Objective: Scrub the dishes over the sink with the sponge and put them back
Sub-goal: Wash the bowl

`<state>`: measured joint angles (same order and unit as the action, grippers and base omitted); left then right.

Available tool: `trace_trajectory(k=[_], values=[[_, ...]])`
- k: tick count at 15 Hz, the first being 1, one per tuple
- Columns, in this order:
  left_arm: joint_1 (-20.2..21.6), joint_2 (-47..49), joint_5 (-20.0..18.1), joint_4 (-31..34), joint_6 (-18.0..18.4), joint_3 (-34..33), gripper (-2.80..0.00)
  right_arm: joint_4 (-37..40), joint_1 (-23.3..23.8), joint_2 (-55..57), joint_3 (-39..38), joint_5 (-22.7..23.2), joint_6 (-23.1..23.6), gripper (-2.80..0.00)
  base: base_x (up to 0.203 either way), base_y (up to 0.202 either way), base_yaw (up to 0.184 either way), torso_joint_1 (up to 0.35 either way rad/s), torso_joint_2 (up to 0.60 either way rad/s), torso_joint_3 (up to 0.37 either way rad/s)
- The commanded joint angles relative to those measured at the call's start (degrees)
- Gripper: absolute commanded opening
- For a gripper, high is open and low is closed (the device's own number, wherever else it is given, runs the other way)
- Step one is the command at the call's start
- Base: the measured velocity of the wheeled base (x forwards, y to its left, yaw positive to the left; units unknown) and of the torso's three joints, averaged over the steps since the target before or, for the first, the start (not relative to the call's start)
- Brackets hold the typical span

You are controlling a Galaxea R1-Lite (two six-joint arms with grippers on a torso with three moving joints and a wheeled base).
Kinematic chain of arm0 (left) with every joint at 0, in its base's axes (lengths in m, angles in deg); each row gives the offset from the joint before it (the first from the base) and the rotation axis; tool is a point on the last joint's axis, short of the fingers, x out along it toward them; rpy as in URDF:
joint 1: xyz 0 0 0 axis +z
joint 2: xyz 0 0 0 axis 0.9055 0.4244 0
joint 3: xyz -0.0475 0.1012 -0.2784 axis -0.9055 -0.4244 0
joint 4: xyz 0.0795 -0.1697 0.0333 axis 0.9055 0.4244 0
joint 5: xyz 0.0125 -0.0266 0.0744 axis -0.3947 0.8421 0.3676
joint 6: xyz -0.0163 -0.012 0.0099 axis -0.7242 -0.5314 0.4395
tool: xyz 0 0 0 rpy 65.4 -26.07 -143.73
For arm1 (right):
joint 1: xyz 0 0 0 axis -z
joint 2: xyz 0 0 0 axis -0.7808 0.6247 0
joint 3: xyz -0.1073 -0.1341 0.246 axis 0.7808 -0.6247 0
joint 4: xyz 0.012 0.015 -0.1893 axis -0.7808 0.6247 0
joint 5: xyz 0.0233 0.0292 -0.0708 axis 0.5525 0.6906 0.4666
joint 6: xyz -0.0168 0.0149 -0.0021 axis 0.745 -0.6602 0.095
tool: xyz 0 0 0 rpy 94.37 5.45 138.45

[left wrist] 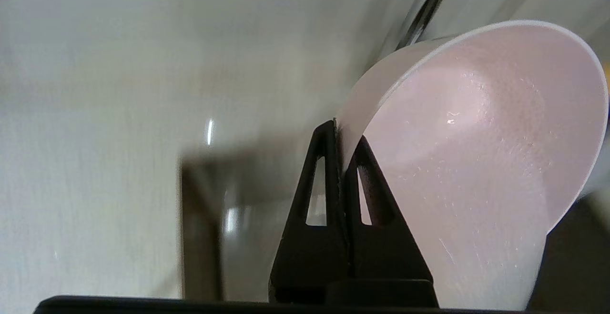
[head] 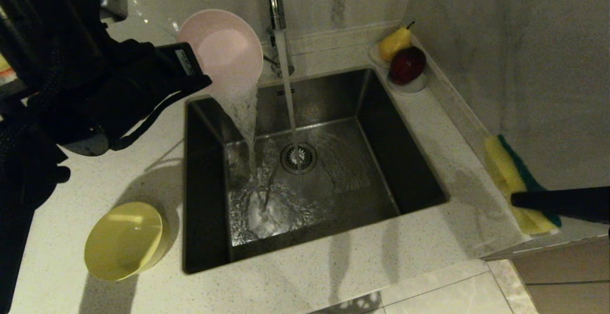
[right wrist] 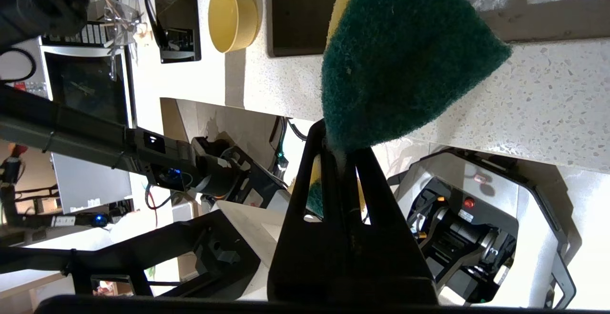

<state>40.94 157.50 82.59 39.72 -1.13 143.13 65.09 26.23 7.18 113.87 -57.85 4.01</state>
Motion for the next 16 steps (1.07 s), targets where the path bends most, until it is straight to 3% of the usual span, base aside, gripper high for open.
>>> trace_trajectory(k=[1,6,12,14,16], values=[[-0.04,-3.0,-1.68,-10.46,3.88,-4.37,-2.8,0.09,-0.02,0.68,0.06,0.2,-0.08,-2.8,0.0,0.0,0.0,0.0,0.0,0.0],[-0.06,-7.14,-6.36,-20.29,9.26,-9.15,-2.8,0.09,-0.1,1.38,-0.1,0.38,-0.01,-2.8,0.0,0.0,0.0,0.0,0.0,0.0],[-0.05,-7.79,-7.45,-26.91,9.32,-11.93,-2.8,0.09,-0.11,1.56,-0.89,0.64,-0.08,-2.8,0.0,0.0,0.0,0.0,0.0,0.0],[-0.1,-8.73,-6.93,-23.55,8.65,-13.9,-2.8,-0.31,-0.13,1.3,-0.82,0.64,0.09,-2.8,0.0,0.0,0.0,0.0,0.0,0.0],[-0.8,-10.84,-6.67,-13.27,7.97,-15.98,-2.8,-2.54,-0.33,1.71,-1.06,0.71,0.09,-2.8,0.0,0.0,0.0,0.0,0.0,0.0]])
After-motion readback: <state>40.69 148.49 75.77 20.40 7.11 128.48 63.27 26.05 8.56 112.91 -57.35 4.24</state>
